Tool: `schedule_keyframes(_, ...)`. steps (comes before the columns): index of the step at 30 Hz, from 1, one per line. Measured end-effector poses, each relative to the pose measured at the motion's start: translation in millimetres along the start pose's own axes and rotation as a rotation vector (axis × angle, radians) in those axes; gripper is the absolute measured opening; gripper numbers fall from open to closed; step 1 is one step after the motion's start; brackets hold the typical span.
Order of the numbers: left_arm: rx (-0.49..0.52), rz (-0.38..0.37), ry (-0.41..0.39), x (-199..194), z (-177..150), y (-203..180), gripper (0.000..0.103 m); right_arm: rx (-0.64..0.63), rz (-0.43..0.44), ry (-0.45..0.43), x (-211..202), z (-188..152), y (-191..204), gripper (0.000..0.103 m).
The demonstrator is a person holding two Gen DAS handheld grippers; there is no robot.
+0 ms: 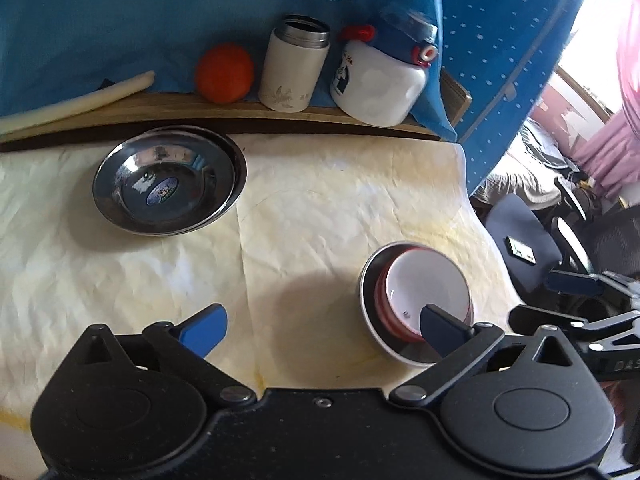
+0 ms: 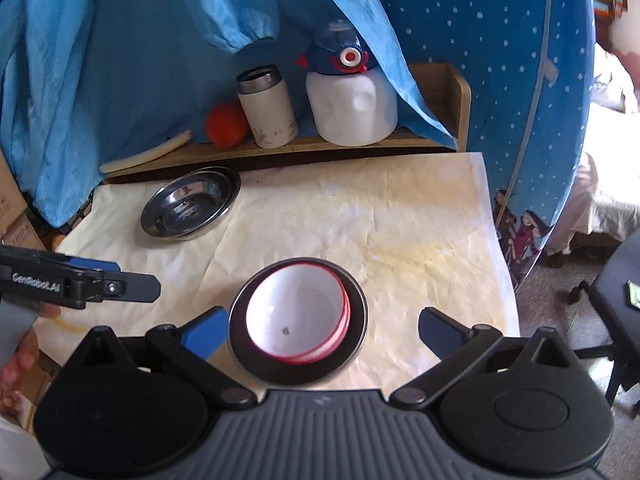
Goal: Organize plates and bowls
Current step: 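Move both tools to the nested bowls and close them on the steel rim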
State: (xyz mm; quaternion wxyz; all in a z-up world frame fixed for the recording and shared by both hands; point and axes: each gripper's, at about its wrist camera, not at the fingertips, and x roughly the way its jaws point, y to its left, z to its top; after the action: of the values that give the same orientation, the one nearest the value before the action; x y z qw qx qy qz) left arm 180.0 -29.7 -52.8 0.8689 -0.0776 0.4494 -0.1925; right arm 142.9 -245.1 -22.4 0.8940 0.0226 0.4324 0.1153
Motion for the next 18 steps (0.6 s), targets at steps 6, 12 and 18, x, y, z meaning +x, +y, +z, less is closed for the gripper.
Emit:
schedule_keyframes(6, 0.069, 0.011, 0.021, 5, -13, -5, 0.102, 0.026, -0.033, 0.009, -14, -14, -6, 0.103)
schedule_keyframes(12, 0.100, 0.027, 0.056, 16, -20, -14, 0.102, 0.045, -0.056, 0.071, -15, -18, -31, 0.103)
schedule_keyframes(18, 0.066, 0.071, 0.096, 29, -20, -19, 0.102, 0.003, -0.084, 0.141, -5, -17, -52, 0.103)
